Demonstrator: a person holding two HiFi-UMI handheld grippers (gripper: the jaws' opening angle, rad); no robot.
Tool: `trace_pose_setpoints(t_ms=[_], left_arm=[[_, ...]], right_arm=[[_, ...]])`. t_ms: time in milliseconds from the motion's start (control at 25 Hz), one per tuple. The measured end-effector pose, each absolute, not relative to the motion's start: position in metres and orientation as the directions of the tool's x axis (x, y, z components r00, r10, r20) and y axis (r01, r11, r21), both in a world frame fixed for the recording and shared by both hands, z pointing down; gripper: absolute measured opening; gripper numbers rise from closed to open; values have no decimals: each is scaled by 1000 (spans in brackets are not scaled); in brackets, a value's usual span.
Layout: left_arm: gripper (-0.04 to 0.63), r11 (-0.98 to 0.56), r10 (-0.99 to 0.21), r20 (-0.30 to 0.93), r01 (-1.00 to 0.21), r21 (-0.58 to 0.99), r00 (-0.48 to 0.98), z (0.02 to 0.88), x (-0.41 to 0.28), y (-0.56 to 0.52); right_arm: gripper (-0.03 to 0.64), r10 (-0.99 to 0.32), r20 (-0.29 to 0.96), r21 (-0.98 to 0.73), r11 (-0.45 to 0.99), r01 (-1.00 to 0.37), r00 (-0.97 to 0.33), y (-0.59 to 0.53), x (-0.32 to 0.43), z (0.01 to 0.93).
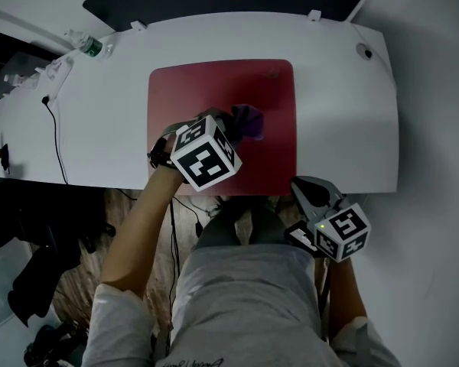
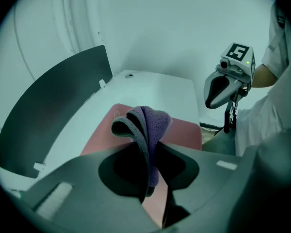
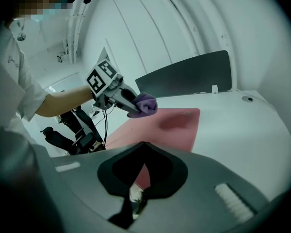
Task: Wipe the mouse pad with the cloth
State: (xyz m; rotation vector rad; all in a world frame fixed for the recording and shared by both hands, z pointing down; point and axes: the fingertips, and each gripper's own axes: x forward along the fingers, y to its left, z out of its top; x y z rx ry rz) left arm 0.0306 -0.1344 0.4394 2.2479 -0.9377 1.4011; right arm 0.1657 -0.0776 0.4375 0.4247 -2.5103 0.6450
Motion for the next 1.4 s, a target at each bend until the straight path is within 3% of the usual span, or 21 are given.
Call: trace_pose_setpoints(t_ms=[520, 800, 1400], left_arm=[[101, -704, -440, 875, -682, -197, 200, 474, 37, -282], [101, -752, -453, 879, -592, -289, 146, 513, 36, -330], [100, -771, -399, 895, -602, -209, 200, 544, 50, -335]], right_arm=[[6, -139, 574, -414, 801, -433, -807, -120, 221, 462], [6, -127, 590, -441, 776, -450, -798, -131, 248, 474], [6, -101, 589, -477, 757, -446, -802, -147, 247, 490]])
